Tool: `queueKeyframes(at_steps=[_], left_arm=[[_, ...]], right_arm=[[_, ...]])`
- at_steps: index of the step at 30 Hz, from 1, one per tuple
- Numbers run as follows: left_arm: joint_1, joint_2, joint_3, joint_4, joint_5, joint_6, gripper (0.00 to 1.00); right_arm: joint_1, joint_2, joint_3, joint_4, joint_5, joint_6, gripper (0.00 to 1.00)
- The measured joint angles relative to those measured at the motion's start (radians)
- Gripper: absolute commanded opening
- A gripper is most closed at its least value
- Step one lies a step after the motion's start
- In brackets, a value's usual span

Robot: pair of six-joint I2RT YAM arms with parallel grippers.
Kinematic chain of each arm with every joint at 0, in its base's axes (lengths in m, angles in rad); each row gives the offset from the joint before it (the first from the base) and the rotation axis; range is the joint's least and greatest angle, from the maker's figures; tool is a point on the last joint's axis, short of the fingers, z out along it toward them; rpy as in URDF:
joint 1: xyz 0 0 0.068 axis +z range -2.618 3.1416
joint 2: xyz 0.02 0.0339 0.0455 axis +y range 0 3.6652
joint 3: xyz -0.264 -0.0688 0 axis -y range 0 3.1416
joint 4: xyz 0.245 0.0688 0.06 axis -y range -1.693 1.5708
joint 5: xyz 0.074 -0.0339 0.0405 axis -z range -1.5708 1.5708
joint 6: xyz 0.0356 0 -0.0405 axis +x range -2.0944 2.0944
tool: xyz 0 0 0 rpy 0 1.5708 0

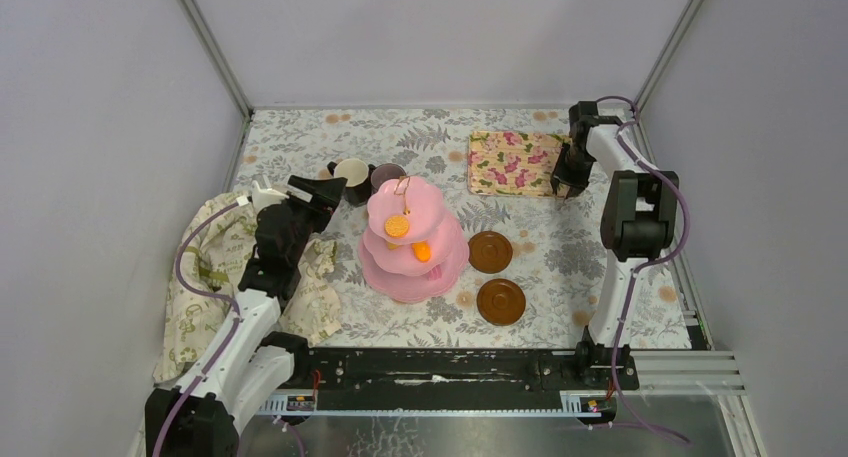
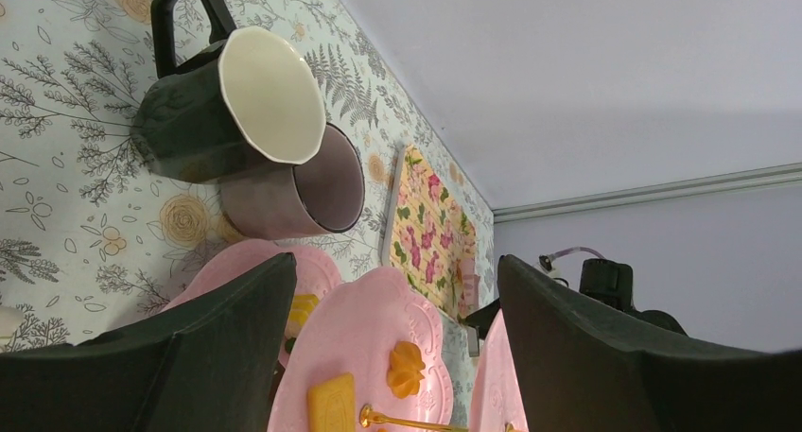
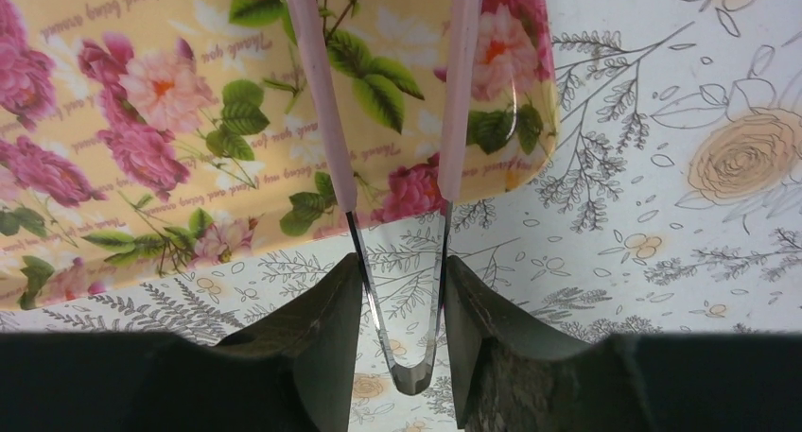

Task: Serve the afternoon tea
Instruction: Pick up the desert from the tray.

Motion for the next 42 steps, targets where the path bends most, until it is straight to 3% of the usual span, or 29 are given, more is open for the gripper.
queueKeyframes(at_steps=[27, 32, 42], left_arm=[[0.0, 0.091, 0.0, 0.068, 0.002, -0.018, 0.84], [0.0, 0.103, 0.0, 0.073, 0.008, -0.019, 0.84], [0.0, 0.106, -0.001, 0.102, 0.009, -0.023, 0.84]], right_arm=[[-0.008, 0.164, 0.19, -0.08, -0.035, -0.017, 0.43], [-0.01, 0.177, 0.211, -0.094, -0.035, -0.021, 0.29], [-0.012, 0.179, 0.219, -0.096, -0.036, -0.027, 0.15]])
